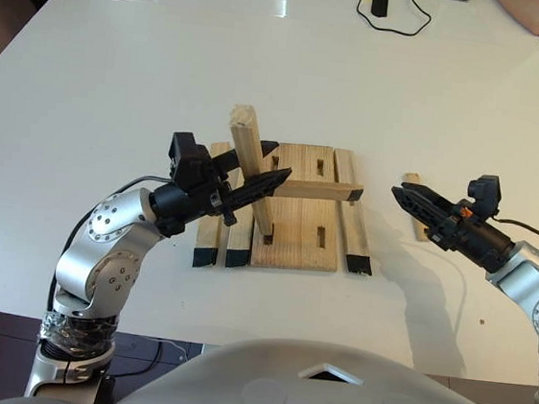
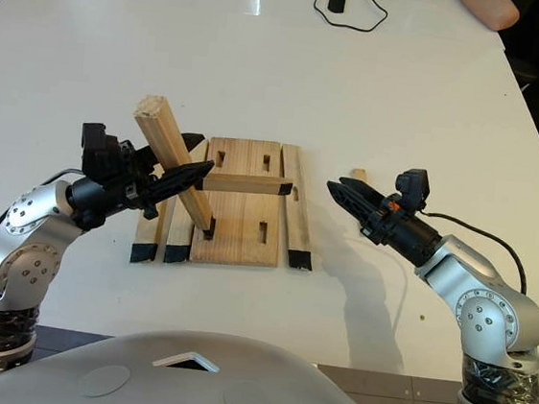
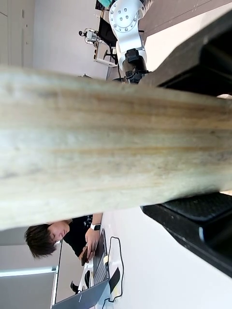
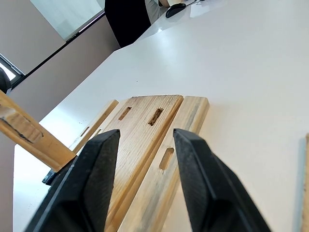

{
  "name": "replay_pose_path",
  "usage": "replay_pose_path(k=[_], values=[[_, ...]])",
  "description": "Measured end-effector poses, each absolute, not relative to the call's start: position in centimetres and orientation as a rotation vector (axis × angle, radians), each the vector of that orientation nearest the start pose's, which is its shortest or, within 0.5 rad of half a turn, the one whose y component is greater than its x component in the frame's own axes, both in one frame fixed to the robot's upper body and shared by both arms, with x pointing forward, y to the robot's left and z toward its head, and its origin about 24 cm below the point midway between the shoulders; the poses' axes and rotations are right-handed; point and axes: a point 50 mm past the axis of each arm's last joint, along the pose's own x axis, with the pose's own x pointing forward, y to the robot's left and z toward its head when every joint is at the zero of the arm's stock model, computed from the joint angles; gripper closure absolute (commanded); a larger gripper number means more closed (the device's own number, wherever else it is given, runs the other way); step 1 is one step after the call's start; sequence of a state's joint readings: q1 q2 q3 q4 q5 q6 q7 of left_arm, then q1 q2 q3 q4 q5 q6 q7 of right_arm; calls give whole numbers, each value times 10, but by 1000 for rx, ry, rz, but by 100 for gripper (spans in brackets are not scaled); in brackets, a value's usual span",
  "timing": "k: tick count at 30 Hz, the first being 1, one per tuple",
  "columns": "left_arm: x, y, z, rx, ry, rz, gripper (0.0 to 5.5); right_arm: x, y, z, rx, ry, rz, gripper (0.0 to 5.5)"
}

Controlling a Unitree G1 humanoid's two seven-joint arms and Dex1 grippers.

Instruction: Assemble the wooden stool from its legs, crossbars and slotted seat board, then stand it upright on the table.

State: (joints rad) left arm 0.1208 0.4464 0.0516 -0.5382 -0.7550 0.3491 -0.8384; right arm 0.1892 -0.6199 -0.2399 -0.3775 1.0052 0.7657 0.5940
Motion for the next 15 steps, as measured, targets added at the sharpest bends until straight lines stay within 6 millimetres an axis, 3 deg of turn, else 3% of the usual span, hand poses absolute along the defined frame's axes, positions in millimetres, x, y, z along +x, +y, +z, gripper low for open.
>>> replay_pose_path(k=[15], values=[[175, 152, 116, -102, -163, -1161, 329, 194, -219, 88, 438, 404, 727, 347]])
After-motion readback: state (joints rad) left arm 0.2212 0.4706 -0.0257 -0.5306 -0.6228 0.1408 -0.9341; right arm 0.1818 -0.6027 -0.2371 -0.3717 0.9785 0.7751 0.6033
